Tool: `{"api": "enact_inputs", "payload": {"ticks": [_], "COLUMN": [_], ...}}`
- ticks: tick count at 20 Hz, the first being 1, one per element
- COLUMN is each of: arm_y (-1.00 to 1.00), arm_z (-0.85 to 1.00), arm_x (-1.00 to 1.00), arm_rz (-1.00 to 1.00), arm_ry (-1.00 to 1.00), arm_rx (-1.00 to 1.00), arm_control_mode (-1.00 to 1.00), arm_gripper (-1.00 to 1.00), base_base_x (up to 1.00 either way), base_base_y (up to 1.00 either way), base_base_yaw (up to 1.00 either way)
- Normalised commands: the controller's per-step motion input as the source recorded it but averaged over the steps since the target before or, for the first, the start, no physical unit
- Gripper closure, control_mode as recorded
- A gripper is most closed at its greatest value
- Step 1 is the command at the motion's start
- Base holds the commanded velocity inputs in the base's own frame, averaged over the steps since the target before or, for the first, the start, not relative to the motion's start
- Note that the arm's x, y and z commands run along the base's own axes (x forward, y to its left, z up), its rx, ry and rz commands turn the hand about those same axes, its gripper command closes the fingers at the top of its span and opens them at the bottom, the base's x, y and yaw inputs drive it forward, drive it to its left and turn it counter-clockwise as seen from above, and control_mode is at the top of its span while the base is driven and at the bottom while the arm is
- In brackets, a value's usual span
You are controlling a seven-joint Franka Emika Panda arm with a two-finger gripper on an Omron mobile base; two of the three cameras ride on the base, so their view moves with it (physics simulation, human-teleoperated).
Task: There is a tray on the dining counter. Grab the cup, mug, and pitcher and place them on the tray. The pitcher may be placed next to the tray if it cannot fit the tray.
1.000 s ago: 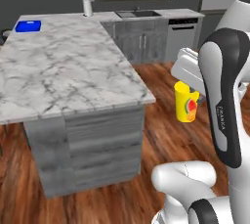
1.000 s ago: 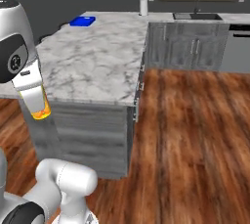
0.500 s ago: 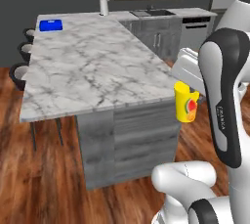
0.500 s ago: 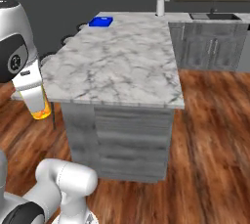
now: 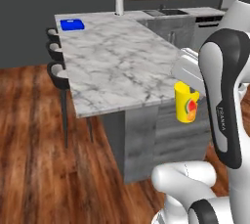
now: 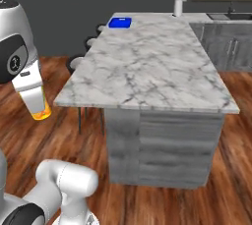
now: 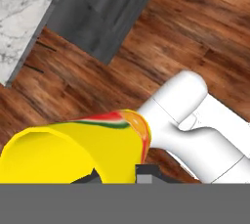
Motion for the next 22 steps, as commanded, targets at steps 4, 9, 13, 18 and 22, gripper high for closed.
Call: {"api": "enact_inputs", "payload": {"ticks": [4,9,13,18,22], "arm_y": [0.00,0.00,0.00,0.00,0.00], "arm_z": [0.00,0.00,0.00,0.00,0.00], "arm_x": [0.00,0.00,0.00,0.00,0.00], "arm_rz": [0.00,0.00,0.00,0.00,0.00], "arm_ry": [0.00,0.00,0.00,0.00,0.00], "arm_rx": [0.00,0.00,0.00,0.00,0.00], "arm_control_mode": [1.00,1.00,1.00,1.00,1.00], "arm_gripper": [1.00,1.00,1.00,1.00,1.00], "base_base_x": [0.39,0.51,0.60,0.70,0.93], "base_base_y": [1.00,1.00,1.00,1.00,1.00], "base_base_yaw": [-0.05,-0.05,-0.06,-0.08,-0.13]}}
